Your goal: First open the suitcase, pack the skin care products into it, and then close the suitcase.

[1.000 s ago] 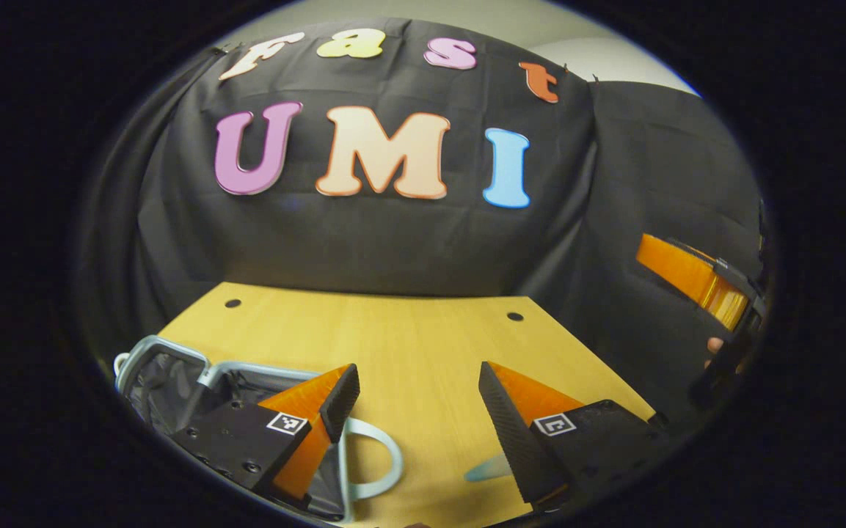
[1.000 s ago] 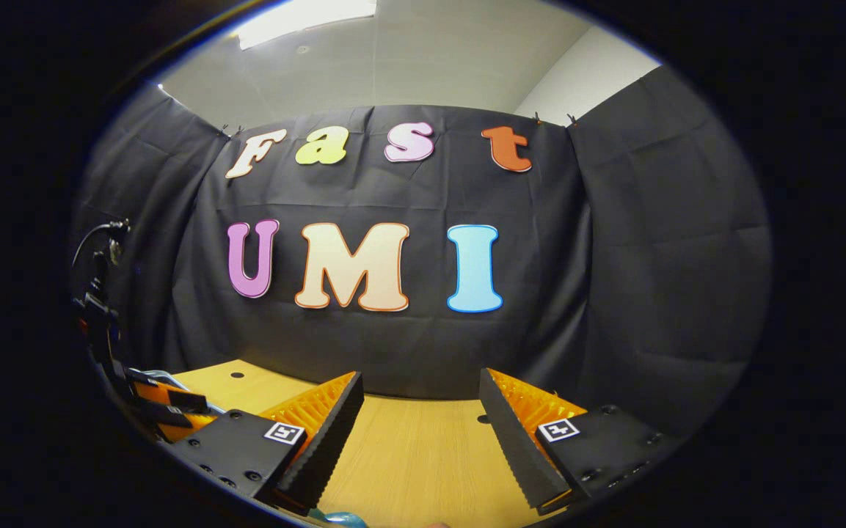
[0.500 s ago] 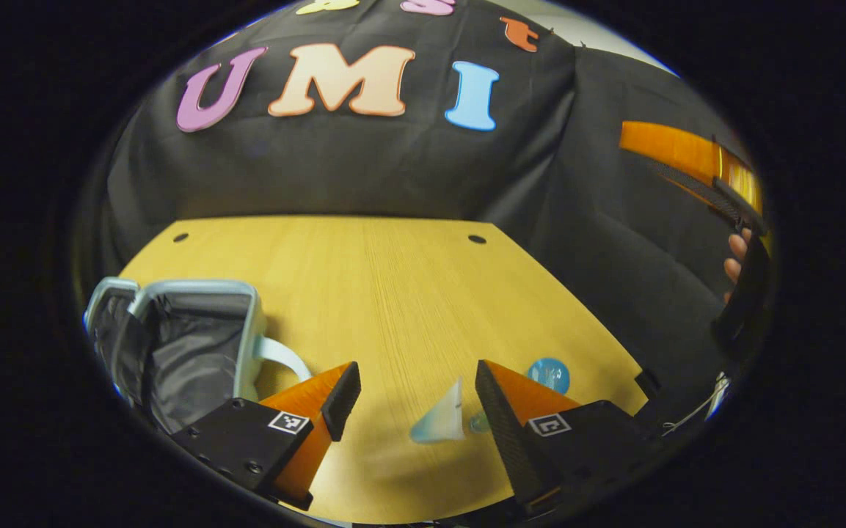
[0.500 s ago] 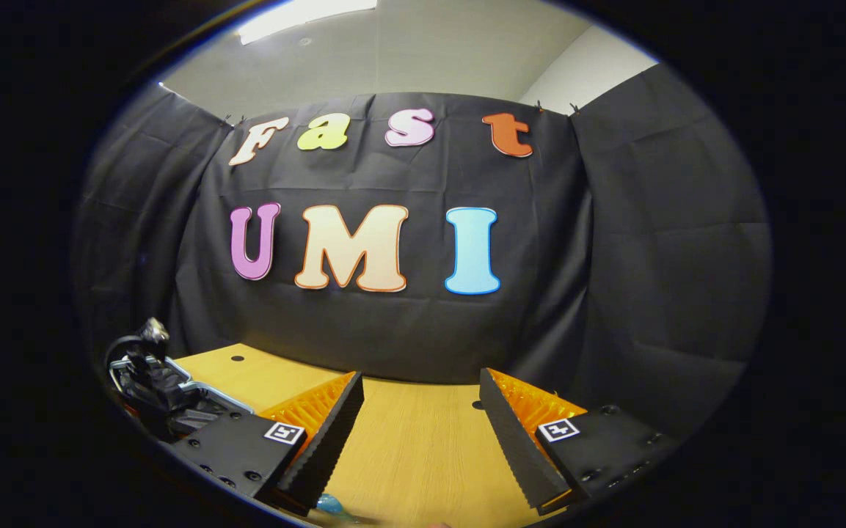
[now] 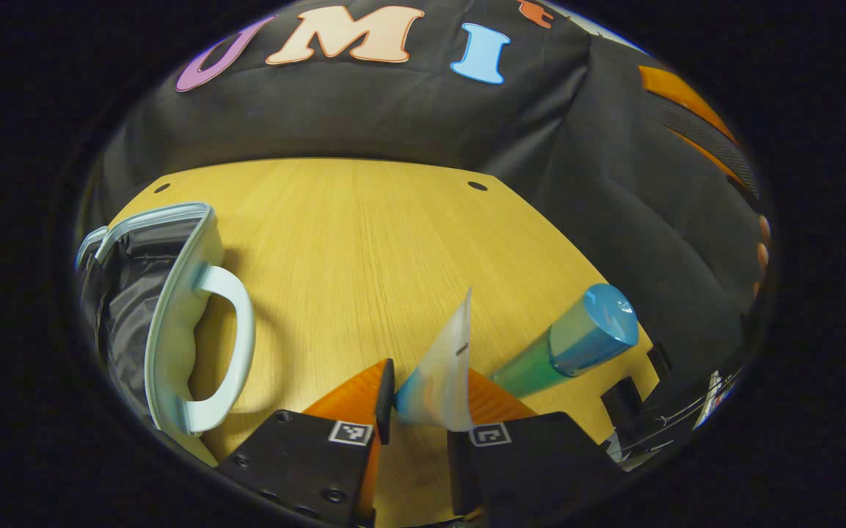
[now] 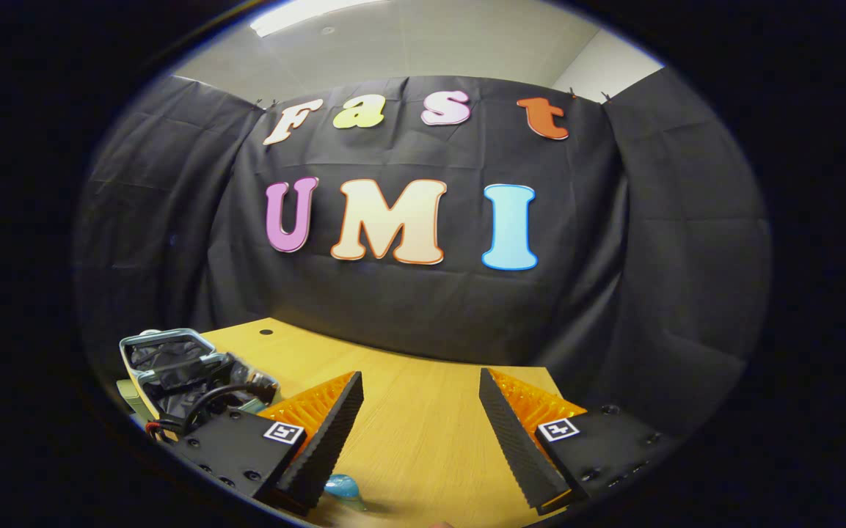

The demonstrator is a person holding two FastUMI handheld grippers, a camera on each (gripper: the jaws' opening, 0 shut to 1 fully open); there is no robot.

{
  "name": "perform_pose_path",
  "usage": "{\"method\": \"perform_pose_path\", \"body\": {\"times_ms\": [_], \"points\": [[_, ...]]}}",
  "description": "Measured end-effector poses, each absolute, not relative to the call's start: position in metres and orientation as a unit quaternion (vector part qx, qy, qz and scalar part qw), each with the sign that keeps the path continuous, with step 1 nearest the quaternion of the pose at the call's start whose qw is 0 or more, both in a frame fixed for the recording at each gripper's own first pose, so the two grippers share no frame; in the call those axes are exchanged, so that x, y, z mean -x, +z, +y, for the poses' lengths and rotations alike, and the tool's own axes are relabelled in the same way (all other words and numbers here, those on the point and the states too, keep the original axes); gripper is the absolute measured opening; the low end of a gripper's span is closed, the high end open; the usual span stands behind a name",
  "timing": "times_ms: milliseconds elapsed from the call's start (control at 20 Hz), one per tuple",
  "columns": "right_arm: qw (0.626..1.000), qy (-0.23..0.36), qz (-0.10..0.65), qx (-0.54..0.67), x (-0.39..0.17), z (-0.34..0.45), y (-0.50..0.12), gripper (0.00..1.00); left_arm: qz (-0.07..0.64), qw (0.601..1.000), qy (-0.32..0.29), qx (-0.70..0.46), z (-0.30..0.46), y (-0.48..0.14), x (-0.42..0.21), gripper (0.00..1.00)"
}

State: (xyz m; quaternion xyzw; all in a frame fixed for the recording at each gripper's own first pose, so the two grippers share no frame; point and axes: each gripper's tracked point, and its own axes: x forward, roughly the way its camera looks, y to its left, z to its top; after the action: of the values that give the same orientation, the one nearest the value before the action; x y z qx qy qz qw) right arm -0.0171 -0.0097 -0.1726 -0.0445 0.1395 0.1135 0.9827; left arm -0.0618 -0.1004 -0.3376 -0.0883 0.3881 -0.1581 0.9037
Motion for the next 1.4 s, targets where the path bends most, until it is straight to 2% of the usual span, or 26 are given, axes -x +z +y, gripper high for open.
{"method": "perform_pose_path", "body": {"times_ms": [50,100,150,250,300,550,700,750,900,1000,1100,1400], "points": [[0.981,0.124,0.143,0.045,0.021,-0.005,-0.179,1.0,0.392,0.902,-0.154,0.096,-0.098,-0.336,0.061,0.33],[0.979,0.134,0.147,0.046,0.024,-0.001,-0.186,1.0,0.394,0.901,-0.15,0.099,-0.096,-0.332,0.062,0.27],[0.977,0.144,0.152,0.049,0.029,0.003,-0.194,0.99,0.391,0.903,-0.145,0.097,-0.092,-0.325,0.061,0.26],[0.97,0.165,0.168,0.056,0.037,0.011,-0.215,0.99,0.379,0.91,-0.139,0.093,-0.081,-0.304,0.056,0.29],[0.967,0.175,0.176,0.057,0.043,0.015,-0.225,0.99,0.372,0.914,-0.134,0.092,-0.077,-0.294,0.055,0.25],[0.948,0.211,0.231,0.06,0.071,0.029,-0.284,0.99,0.343,0.929,-0.101,0.095,-0.045,-0.248,0.044,0.25],[0.934,0.226,0.269,0.058,0.086,0.037,-0.319,0.99,0.338,0.934,-0.077,0.087,-0.025,-0.232,0.045,0.25],[0.93,0.232,0.28,0.057,0.091,0.04,-0.33,0.99,0.337,0.935,-0.068,0.083,-0.016,-0.23,0.047,0.22],[0.918,0.243,0.307,0.063,0.108,0.044,-0.358,0.97,0.343,0.934,-0.051,0.084,0.004,-0.228,0.054,0.25],[0.913,0.241,0.323,0.062,0.113,0.046,-0.373,0.88,0.348,0.933,-0.041,0.081,0.019,-0.228,0.057,0.25],[0.906,0.246,0.339,0.053,0.112,0.052,-0.372,0.49,0.358,0.93,-0.031,0.075,0.036,-0.232,0.061,0.25],[0.894,0.233,0.381,-0.021,0.091,0.089,-0.335,0.47,0.405,0.914,-0.002,0.035,0.103,-0.246,0.078,0.25]]}}
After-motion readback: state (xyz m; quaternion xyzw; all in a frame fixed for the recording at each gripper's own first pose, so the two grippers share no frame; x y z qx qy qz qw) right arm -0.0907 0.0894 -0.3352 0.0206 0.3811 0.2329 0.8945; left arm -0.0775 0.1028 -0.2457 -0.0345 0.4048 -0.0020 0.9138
